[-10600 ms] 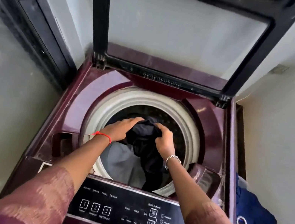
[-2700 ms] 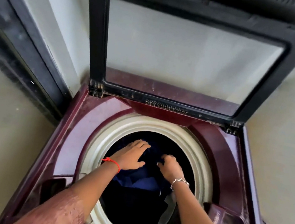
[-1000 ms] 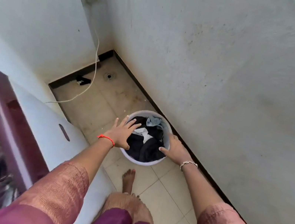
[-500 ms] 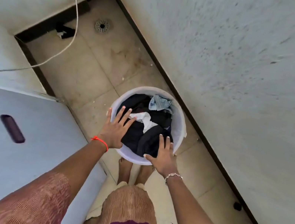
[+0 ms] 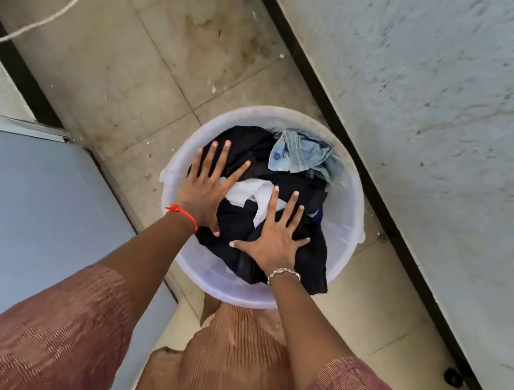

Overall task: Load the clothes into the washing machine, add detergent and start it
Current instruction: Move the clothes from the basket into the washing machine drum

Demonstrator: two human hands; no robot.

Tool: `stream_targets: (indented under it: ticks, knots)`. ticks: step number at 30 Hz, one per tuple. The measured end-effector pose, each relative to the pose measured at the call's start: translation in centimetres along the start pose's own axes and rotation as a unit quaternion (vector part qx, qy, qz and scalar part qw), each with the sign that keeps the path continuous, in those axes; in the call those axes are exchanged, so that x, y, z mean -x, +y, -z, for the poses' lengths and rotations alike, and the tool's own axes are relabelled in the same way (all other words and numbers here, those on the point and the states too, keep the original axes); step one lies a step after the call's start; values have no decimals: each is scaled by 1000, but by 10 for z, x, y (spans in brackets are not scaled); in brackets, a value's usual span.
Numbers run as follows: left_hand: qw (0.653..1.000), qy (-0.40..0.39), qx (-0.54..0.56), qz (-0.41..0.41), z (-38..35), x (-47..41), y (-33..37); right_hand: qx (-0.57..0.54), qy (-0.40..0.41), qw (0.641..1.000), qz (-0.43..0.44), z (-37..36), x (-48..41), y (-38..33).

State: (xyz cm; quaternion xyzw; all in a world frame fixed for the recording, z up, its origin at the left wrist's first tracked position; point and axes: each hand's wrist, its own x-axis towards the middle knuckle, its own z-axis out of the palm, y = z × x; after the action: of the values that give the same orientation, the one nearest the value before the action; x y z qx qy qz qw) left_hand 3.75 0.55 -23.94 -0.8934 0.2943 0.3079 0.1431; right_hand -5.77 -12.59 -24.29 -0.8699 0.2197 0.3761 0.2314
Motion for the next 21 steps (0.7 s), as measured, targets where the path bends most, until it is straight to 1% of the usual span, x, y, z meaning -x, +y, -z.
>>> stream_targets:
  ticks: [3, 5, 7, 10, 12, 14, 16, 19, 21]
  knots:
    - [1000, 24, 9, 2, -19, -9, 8, -9, 36, 999, -18, -10, -16, -1]
    - [998, 62, 11, 5, -29, -14, 10, -31, 52, 998, -21, -15, -24, -1]
    - [993, 114, 9, -2, -36, -18, 8, -55, 57, 997, -13, -19, -28, 1]
    - [989, 148, 16, -19, -36, -25, 3, -95, 66, 993, 14, -26, -28, 5]
    - [991, 120, 62, -19, -31, -28, 2, -115, 73, 990, 37, -25, -25, 7]
    - [993, 40, 109, -20, -21, -26, 3, -112, 65, 990, 50, -19, -21, 11]
    - [991, -1, 129, -21, -10, -21, 7, -114, 58, 990, 55, -8, -16, 13]
    - [987, -16, 156, -23, 11, -3, 15, -138, 64, 987, 54, 12, -1, 15]
    - [987, -18, 155, -22, 26, 13, 18, -145, 66, 985, 61, 27, 17, 14]
